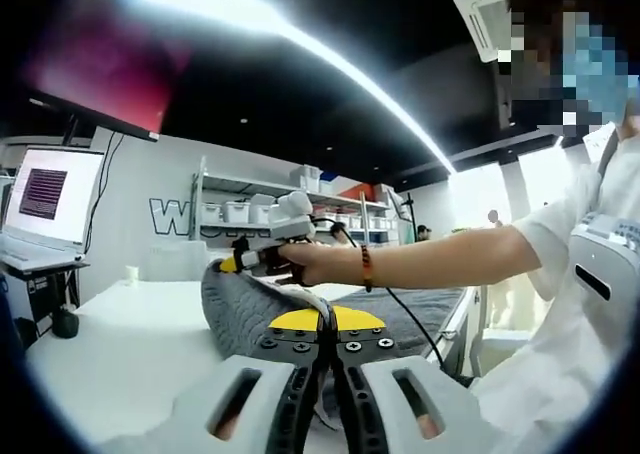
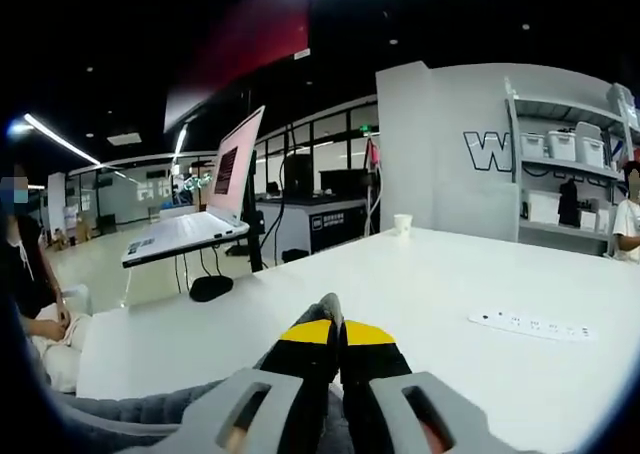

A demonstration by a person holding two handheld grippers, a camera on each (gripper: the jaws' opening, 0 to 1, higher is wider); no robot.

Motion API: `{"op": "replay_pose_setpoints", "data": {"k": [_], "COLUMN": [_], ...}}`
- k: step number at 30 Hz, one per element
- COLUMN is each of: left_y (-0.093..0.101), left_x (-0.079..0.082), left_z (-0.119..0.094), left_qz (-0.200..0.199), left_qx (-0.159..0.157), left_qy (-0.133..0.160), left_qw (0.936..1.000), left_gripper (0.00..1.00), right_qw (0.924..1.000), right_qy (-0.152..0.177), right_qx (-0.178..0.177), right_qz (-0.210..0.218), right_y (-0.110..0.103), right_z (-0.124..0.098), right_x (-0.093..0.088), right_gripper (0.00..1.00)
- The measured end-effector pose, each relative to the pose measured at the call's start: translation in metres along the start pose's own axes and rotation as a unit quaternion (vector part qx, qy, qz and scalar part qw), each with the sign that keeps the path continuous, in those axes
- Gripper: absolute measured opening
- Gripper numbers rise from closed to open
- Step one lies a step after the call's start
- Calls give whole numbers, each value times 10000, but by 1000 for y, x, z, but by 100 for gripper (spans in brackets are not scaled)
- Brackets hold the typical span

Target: Open the folded towel by lifting each exposed corner and separating the folded layers until the towel lies flat within the target outline without major curled edges

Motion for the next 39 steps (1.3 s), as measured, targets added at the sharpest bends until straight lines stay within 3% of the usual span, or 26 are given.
{"op": "replay_pose_setpoints", "data": {"k": [18,29,39], "left_y": [-15,-24,-29], "left_x": [-18,-29,-40], "left_z": [-17,-25,-31], "left_qz": [69,-58,-96], "left_qx": [219,342,284], "left_qy": [-157,-231,-422], "left_qw": [9996,9991,9987], "left_gripper": [0,0,0], "right_qw": [9998,9991,9988], "right_qy": [-215,-383,-439], "right_qx": [53,106,143], "right_qz": [29,110,146], "right_y": [-3,-11,-20], "right_z": [23,26,35], "right_x": [-17,-39,-45], "right_gripper": [0,0,0]}}
Point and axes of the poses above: the point that each gripper's makers call its tool centre point, and the gripper's own axes: z roughly forward along the fingers, y roughly to its right, x roughly out of its top, the point moved 7 cm from there along -z, roughly backward along the fingers, and after that the axes turned 7 degrees about -x, right-handed, at the moved point
